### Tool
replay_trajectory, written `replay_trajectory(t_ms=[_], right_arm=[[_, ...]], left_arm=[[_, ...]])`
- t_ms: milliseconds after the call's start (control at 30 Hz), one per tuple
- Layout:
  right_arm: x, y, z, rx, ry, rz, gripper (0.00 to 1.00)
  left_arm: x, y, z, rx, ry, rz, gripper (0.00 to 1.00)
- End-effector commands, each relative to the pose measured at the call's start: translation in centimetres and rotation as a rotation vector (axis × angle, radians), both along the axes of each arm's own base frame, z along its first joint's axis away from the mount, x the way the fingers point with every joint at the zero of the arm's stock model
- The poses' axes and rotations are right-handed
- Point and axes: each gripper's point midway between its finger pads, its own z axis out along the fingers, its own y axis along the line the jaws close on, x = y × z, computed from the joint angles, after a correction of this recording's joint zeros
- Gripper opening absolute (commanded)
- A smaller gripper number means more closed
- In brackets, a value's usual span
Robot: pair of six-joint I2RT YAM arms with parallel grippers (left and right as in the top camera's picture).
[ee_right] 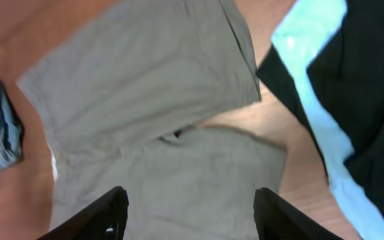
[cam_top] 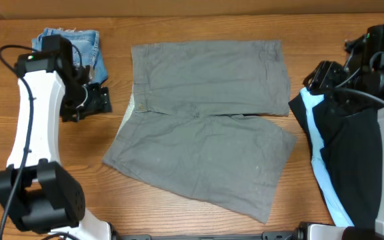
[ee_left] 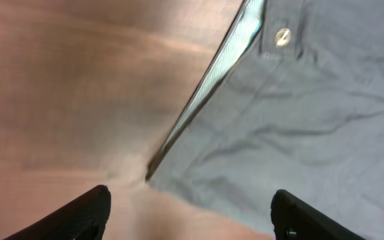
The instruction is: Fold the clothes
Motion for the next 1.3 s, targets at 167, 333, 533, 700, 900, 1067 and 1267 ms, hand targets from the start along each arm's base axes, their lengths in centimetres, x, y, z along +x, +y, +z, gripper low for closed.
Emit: replay_trajectory(t_ms=[167,333,533,700,900,1067,1267], right_arm=[[0.0,0.6,-2.2,0.020,0.046,0.015,0.65],[0.3,0.5,-2.3,0.019,0.039,0.015,0.66],[0.6,0.5,-2.2,0.016,0.026,0.016,0.67],[0.9,0.3,-2.1,0.004,0.010,0.014,0.68],[0.7,0.3,-2.7,0.005,0.027,0.014,0.71],[-0.2,0.4,-6.7,0.019,0.110,0.011,0.75],[-2.4,2.0,-13.3,0.118,0.234,0.008,0.73]], left_arm=[[-5.1,-0.7,-7.3,-0.018,0.203,0.146,0.79],[-6.2,-3.2,-11.4,-0.154,0.186,0.133,0.70],[-7.5,-3.6,-13.6,-0.164,0.186,0.092,0.70],[-8.9,-3.0,-14.4,-0.120,0.225,0.090,0.47],[-9.5,-2.9,-14.7,-0.109,0.244,0.101,0.19],[-8.6,-2.7,-14.7,-0.105,0.208,0.101,0.07],[-7.6,-2.7,-14.5,-0.113,0.176,0.100,0.04]])
